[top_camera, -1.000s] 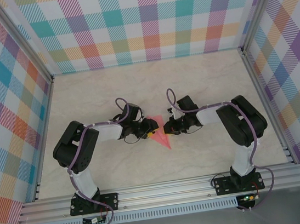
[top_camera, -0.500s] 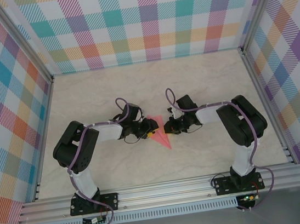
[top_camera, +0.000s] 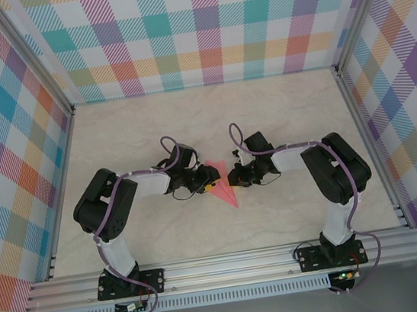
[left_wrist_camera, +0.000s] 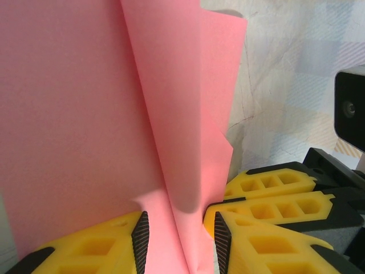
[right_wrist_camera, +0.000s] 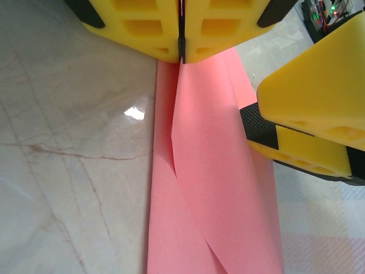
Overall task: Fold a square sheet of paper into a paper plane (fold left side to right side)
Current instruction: Fourth fold the wing at the center of the table.
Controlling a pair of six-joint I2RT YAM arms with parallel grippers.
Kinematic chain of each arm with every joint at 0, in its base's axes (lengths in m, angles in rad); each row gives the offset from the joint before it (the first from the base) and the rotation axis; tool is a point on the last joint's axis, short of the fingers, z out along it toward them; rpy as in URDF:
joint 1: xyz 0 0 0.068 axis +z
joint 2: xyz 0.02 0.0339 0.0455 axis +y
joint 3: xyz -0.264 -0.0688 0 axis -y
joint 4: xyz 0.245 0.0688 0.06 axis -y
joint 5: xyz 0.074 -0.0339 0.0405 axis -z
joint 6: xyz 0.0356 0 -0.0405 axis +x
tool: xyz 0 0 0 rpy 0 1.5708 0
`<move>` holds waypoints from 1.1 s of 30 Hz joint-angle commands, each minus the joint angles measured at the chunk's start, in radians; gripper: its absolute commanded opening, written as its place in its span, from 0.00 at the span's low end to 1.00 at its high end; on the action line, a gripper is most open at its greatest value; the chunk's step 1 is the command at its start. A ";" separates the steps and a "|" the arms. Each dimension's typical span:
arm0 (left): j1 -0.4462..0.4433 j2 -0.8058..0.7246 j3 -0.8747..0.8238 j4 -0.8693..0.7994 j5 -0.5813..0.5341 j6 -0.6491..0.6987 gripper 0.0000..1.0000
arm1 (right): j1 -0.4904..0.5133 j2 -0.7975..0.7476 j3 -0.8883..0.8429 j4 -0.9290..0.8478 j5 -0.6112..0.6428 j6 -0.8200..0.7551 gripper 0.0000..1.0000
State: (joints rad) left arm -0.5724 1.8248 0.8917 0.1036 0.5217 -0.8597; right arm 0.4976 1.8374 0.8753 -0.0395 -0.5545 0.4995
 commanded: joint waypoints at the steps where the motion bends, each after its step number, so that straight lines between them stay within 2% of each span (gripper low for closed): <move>1: -0.014 -0.058 0.035 -0.071 -0.021 0.042 0.35 | -0.002 0.009 0.006 -0.082 0.055 -0.033 0.09; 8: -0.014 -0.072 0.079 -0.102 -0.015 0.055 0.25 | -0.002 0.018 0.003 -0.082 0.054 -0.030 0.09; 13: -0.014 -0.003 0.129 -0.069 0.031 0.049 0.21 | 0.001 0.021 0.005 -0.083 0.052 -0.032 0.09; 21: -0.012 0.108 0.202 -0.058 0.044 0.060 0.20 | 0.002 0.018 0.007 -0.094 0.058 -0.040 0.09; 33: -0.003 0.146 0.157 -0.093 -0.009 0.080 0.19 | 0.003 0.008 0.010 -0.109 0.065 -0.047 0.10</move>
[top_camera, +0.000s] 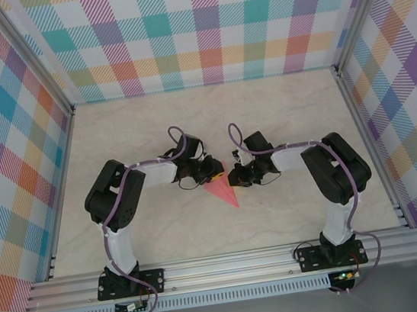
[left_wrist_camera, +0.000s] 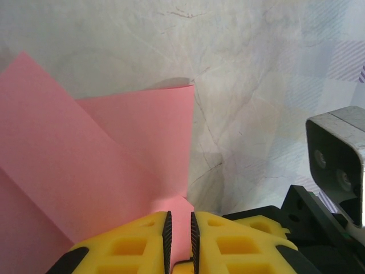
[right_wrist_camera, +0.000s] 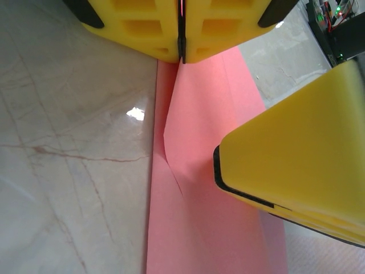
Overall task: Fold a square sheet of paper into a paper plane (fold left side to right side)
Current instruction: Fourth fold the wing at the center of the table.
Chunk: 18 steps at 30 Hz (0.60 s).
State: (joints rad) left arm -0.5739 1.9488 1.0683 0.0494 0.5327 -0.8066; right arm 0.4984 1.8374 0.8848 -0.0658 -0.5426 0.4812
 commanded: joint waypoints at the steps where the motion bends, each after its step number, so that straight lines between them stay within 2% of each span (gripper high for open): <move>1: -0.001 0.024 -0.025 -0.040 -0.022 0.027 0.18 | 0.002 0.004 0.002 -0.083 0.054 -0.028 0.10; 11: -0.001 0.029 -0.070 -0.048 -0.054 0.033 0.17 | 0.002 -0.057 0.035 -0.099 0.036 -0.024 0.17; 14: -0.001 0.029 -0.069 -0.063 -0.062 0.044 0.17 | 0.002 -0.123 0.051 -0.150 0.080 -0.037 0.24; 18: -0.001 0.026 -0.070 -0.064 -0.065 0.046 0.17 | 0.004 -0.203 0.069 -0.261 0.143 -0.084 0.25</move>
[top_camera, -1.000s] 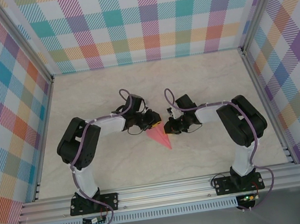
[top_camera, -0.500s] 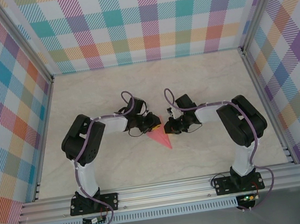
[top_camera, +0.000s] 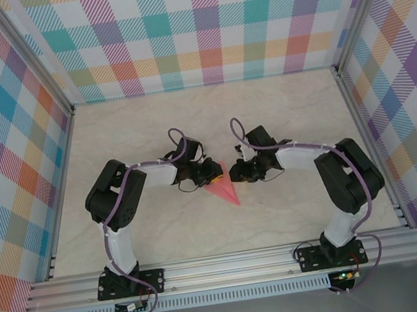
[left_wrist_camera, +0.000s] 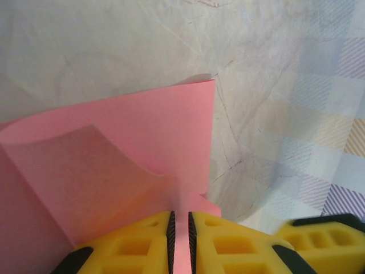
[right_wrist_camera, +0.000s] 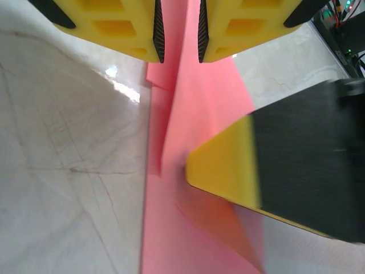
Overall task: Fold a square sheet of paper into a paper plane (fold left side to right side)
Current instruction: Fourth fold the wing at the center of the table.
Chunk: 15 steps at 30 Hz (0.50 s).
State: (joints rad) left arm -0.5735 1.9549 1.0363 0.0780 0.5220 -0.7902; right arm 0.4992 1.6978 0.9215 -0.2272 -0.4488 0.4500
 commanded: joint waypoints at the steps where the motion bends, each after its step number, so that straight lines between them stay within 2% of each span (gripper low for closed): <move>1: -0.002 0.019 -0.039 -0.093 -0.055 0.030 0.17 | 0.008 -0.075 0.032 -0.111 0.042 -0.057 0.25; 8: -0.002 0.011 -0.043 -0.093 -0.059 0.030 0.17 | 0.097 -0.055 0.008 -0.045 -0.113 0.009 0.23; 15: -0.002 0.003 -0.047 -0.097 -0.062 0.033 0.16 | 0.118 0.054 0.027 -0.022 -0.135 0.046 0.22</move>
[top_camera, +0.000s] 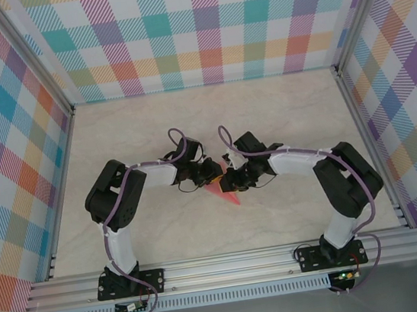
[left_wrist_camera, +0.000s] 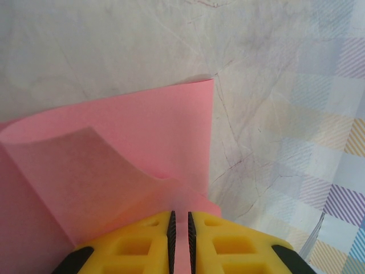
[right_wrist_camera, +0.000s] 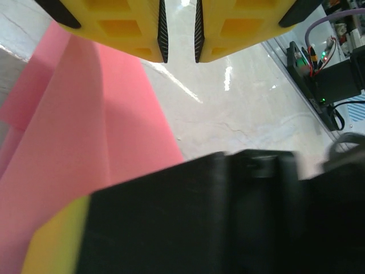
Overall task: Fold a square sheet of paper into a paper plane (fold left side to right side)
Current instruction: Fourth fold the wing at the center of the table.
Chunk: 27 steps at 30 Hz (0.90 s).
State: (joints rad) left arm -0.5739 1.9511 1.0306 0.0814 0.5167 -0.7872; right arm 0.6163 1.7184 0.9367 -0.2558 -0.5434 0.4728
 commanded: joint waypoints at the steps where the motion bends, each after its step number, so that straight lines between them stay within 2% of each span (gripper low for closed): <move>1: -0.001 0.005 -0.042 -0.100 -0.056 0.032 0.16 | 0.003 0.042 0.010 0.002 -0.041 0.023 0.22; 27: -0.001 0.006 -0.040 -0.105 -0.058 0.035 0.16 | 0.022 0.080 -0.015 -0.130 0.084 -0.033 0.22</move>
State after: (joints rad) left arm -0.5739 1.9488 1.0286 0.0811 0.5140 -0.7799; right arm 0.6273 1.7779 0.9260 -0.3161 -0.4889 0.4660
